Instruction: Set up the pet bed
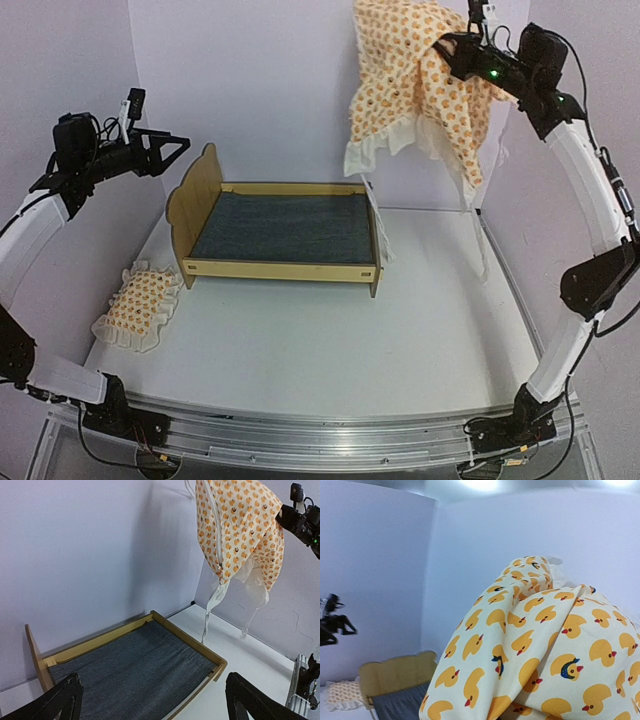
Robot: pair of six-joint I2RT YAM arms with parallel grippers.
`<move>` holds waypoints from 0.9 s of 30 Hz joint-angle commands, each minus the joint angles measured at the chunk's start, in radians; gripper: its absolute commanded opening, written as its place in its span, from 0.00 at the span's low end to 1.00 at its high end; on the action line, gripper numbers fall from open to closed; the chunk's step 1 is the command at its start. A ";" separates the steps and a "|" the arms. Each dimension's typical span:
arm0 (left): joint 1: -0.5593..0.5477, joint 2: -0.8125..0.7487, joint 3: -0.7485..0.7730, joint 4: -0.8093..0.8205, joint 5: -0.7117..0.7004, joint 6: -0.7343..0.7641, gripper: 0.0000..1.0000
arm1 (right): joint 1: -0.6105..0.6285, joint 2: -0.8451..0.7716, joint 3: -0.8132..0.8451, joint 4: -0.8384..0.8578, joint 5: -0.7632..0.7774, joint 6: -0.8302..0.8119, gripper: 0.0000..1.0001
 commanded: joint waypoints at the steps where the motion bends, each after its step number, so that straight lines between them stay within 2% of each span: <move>1: -0.035 0.029 0.043 -0.066 0.040 0.002 0.99 | 0.130 0.156 0.036 0.209 -0.152 0.127 0.00; 4: -0.067 0.063 0.043 -0.134 0.029 -0.035 0.99 | 0.214 0.252 0.037 0.247 -0.072 0.114 0.00; 7: -0.092 0.104 0.041 -0.179 0.038 -0.090 0.99 | 0.248 0.384 0.054 0.250 -0.012 0.145 0.00; 14: -0.109 0.206 0.076 -0.252 -0.065 -0.157 1.00 | 0.335 0.532 -0.006 0.243 0.377 0.078 0.00; 17: -0.173 0.255 0.144 -0.354 -0.121 -0.117 0.99 | 0.381 0.576 0.024 0.224 0.467 0.072 0.00; 20: -0.274 0.281 0.144 -0.426 -0.186 -0.121 1.00 | 0.426 0.595 0.039 0.196 0.590 0.073 0.00; 23: -0.339 0.298 0.105 -0.463 -0.256 -0.159 0.99 | 0.451 0.604 0.039 0.190 0.600 0.073 0.01; 24: -0.356 0.307 0.094 -0.472 -0.280 -0.170 0.99 | 0.456 0.603 0.037 0.184 0.598 0.076 0.07; 25: -0.373 0.321 0.090 -0.482 -0.299 -0.175 0.99 | 0.460 0.597 0.036 0.169 0.590 0.083 0.24; 27: -0.408 0.350 0.093 -0.509 -0.337 -0.168 0.99 | 0.462 0.568 0.026 0.128 0.579 0.095 0.69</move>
